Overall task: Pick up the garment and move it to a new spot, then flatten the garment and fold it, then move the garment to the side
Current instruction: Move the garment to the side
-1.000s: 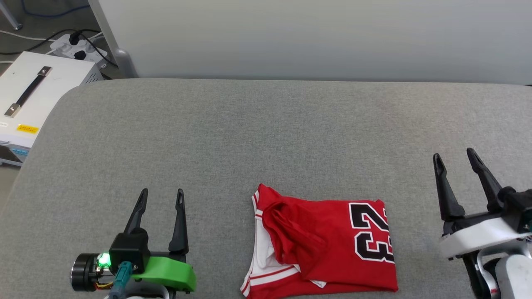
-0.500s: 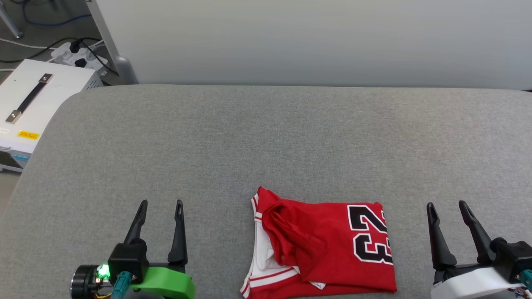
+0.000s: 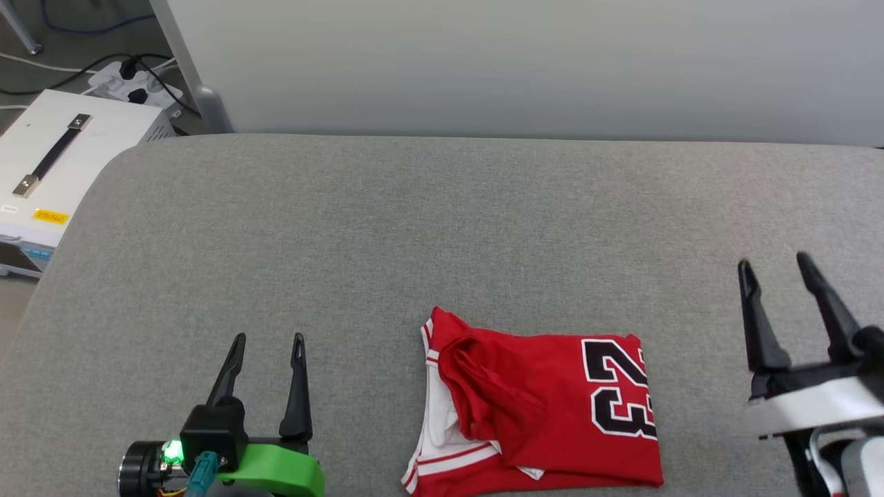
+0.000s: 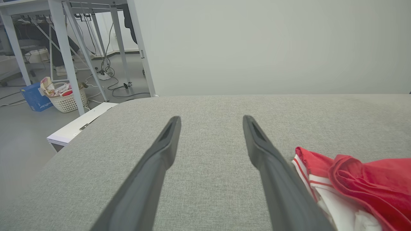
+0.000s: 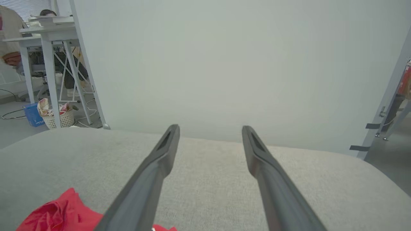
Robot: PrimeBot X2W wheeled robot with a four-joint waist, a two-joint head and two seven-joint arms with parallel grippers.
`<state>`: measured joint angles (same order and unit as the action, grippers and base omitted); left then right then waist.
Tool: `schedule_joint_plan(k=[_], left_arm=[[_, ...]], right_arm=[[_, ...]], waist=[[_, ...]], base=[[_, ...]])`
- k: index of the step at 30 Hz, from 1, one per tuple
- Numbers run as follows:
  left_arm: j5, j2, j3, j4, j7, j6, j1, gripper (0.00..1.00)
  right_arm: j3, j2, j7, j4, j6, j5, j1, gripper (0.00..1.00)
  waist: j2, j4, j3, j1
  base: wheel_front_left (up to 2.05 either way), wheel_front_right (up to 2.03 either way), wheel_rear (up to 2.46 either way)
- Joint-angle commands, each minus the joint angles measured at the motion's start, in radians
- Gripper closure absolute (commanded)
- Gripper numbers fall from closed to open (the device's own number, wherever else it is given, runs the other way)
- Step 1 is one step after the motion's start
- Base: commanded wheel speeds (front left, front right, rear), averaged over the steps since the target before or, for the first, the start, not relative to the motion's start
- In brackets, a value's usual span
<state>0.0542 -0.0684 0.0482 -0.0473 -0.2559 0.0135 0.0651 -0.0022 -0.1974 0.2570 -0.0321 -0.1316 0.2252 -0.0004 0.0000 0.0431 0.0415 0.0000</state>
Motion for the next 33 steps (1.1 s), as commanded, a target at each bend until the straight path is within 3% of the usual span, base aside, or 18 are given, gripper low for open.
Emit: schedule_joint_plan(k=[1,5,12,20,26,33], left_arm=[[0.005,0.004,-0.001,-0.001,-0.006,0.003,-0.002,0.00],[0.006,0.005,0.001,-0.008,-0.006,0.007,-0.015,0.00],[0.003,0.006,-0.002,-0.014,-0.006,0.010,-0.029,0.00],[0.003,0.009,0.001,-0.017,-0.006,0.013,-0.049,0.00],[0.001,0.012,0.018,-0.015,-0.006,0.012,-0.069,0.00],[0.002,0.013,0.022,-0.015,-0.006,0.009,-0.089,0.00]], right_arm=[[0.004,-0.025,0.005,-0.009,0.001,0.007,-0.056,0.00],[0.053,-0.107,-0.084,0.009,0.001,0.049,-0.174,0.00],[0.215,-0.266,-0.526,0.044,0.001,0.316,-0.297,0.00],[0.270,-0.326,-0.872,0.090,0.001,0.570,-0.268,0.00],[0.296,-0.323,-0.995,0.135,0.001,0.666,-0.205,0.00],[0.337,-0.292,-0.988,0.196,0.001,0.707,-0.200,0.00]], waist=[[0.0000,0.002,0.007,0.0000],[0.0000,0.008,0.019,0.0000],[0.0000,0.018,0.038,0.0000],[0.0000,0.035,0.066,0.0000],[0.0000,0.063,0.101,0.0000],[0.0000,0.085,0.144,0.0000]], base=[[0.00,0.00,0.00],[0.00,0.00,0.00],[0.00,0.00,0.00],[0.00,0.00,0.00],[0.00,0.00,0.00],[0.00,0.00,0.00]])
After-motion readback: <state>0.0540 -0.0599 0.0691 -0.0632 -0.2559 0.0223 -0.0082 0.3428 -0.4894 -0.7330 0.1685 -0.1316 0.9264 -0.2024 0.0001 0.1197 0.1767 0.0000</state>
